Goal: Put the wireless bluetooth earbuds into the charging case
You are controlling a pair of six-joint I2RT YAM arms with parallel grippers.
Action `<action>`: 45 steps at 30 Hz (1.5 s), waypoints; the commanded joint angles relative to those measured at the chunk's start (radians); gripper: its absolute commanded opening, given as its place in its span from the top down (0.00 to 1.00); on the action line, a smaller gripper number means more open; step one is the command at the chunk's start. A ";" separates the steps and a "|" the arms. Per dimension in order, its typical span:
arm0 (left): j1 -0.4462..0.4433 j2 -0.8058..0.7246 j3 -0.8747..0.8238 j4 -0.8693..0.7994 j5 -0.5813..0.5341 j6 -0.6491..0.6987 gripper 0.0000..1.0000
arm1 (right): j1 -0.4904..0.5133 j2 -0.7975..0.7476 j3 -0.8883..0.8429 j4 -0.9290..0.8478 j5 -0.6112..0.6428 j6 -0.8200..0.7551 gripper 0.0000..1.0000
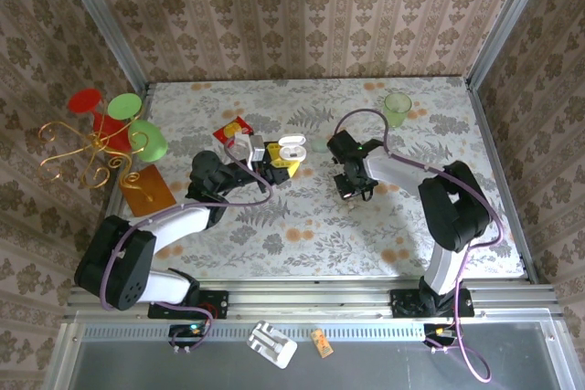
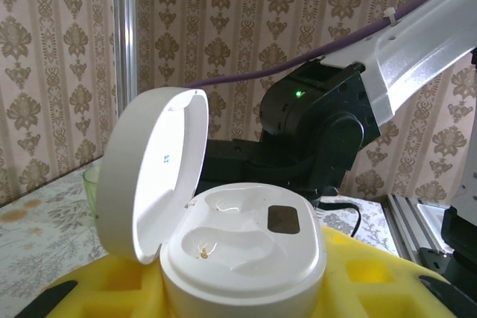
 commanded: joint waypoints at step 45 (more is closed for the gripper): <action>0.012 -0.028 -0.007 -0.020 -0.012 0.035 0.78 | -0.152 -0.113 0.037 -0.069 -0.339 0.305 0.79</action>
